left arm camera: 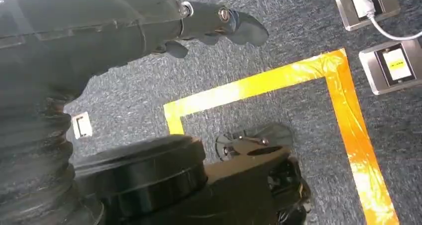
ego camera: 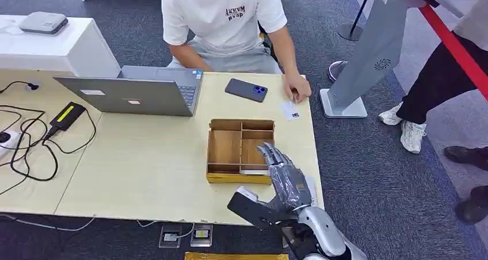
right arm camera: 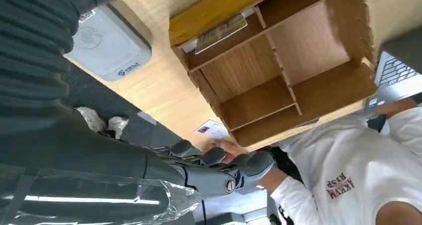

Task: Pass the card to the sensor for recognition and then transmit it.

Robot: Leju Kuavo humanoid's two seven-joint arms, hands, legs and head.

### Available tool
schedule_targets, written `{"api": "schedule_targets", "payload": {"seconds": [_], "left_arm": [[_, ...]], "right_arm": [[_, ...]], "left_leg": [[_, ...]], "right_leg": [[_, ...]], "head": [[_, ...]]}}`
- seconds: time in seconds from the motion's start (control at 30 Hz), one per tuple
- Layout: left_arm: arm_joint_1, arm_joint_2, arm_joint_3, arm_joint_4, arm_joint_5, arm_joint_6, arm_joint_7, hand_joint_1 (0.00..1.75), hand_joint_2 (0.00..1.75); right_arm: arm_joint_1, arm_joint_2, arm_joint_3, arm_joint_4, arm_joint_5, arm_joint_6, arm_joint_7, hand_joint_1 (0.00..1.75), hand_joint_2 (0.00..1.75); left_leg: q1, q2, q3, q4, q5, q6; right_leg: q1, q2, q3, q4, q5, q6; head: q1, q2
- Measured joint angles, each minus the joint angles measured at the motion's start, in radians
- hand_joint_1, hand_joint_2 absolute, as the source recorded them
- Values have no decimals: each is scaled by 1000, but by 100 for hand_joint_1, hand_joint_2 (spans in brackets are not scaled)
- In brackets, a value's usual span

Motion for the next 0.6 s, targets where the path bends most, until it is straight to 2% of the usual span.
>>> {"api": "schedule_targets", "payload": {"seconds": [0.23,0.6], "left_arm": [[-1,-6,0,1,-25,0,8,0,175],[-6,-7,0,1,-57,0,34,0,175]], "right_arm": [[-22,10,15,27,96,8,59,0,175],[-69,11,56,74,199,80,81,0,175]], "left_leg": [[0,0,0,0,0,0],[0,0,0,0,0,0]], "right_leg": [[0,0,0,0,0,0],[0,0,0,0,0,0]], "head": [[0,0],[0,0]]}}
